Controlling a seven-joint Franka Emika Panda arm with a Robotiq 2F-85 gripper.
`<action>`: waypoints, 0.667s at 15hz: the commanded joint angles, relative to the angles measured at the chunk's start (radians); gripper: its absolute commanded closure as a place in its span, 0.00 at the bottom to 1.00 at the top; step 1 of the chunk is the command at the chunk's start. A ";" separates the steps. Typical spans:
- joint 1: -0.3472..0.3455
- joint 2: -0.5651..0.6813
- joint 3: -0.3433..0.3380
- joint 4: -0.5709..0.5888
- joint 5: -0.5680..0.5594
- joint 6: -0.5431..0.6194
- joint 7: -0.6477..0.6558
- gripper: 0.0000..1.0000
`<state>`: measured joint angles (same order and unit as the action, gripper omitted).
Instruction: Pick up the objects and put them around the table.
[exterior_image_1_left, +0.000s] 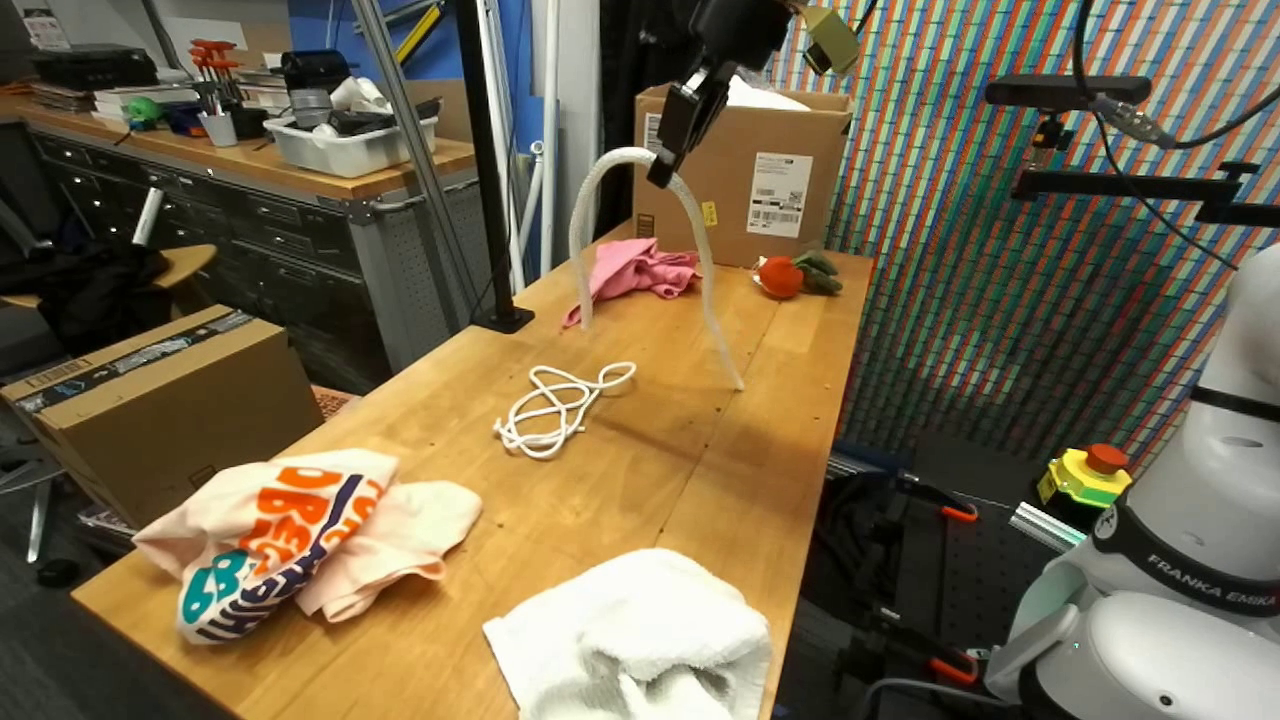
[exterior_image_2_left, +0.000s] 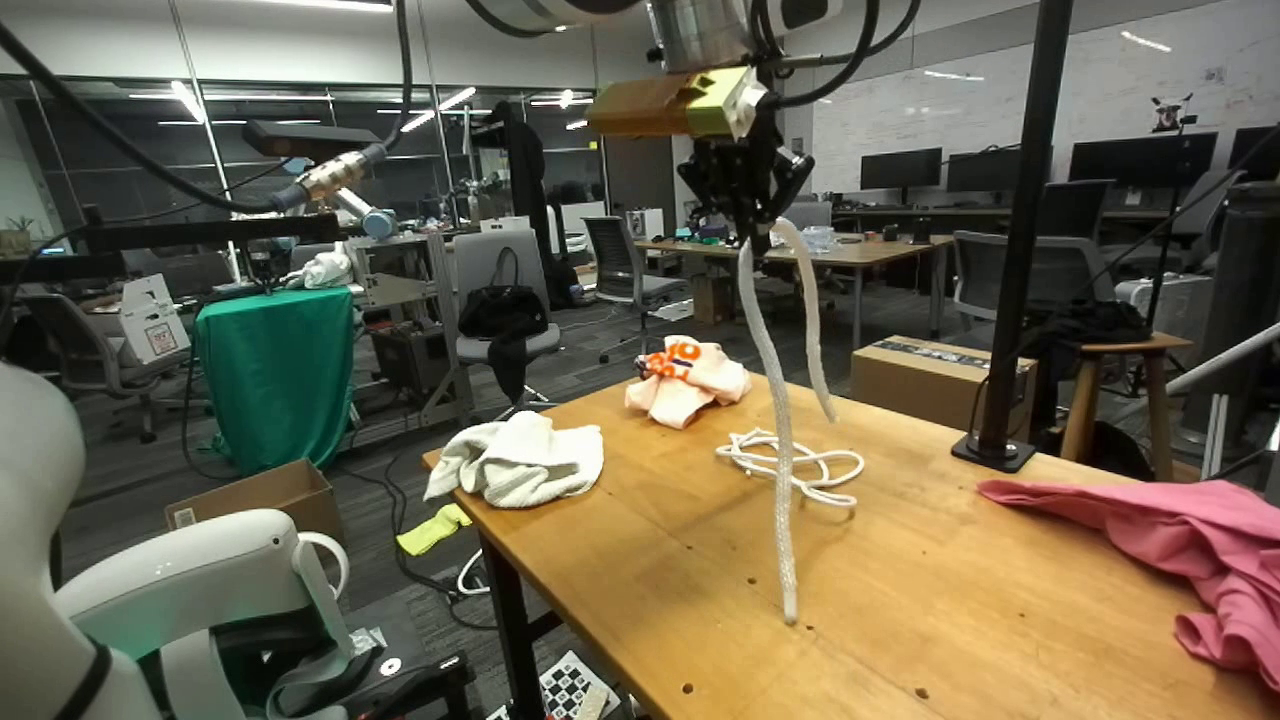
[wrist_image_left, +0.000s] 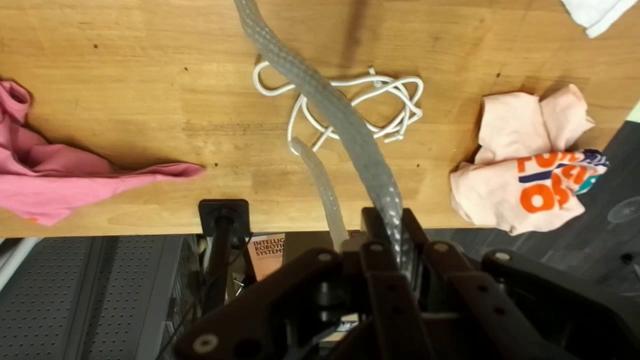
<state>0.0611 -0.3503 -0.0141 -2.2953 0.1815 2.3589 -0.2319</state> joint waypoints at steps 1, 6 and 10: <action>0.055 -0.058 -0.032 0.021 0.108 -0.035 -0.034 0.93; 0.101 -0.112 -0.046 0.010 0.256 0.001 -0.021 0.93; 0.110 -0.131 -0.048 -0.010 0.337 0.028 -0.008 0.93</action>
<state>0.1468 -0.4557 -0.0448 -2.2856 0.4607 2.3486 -0.2436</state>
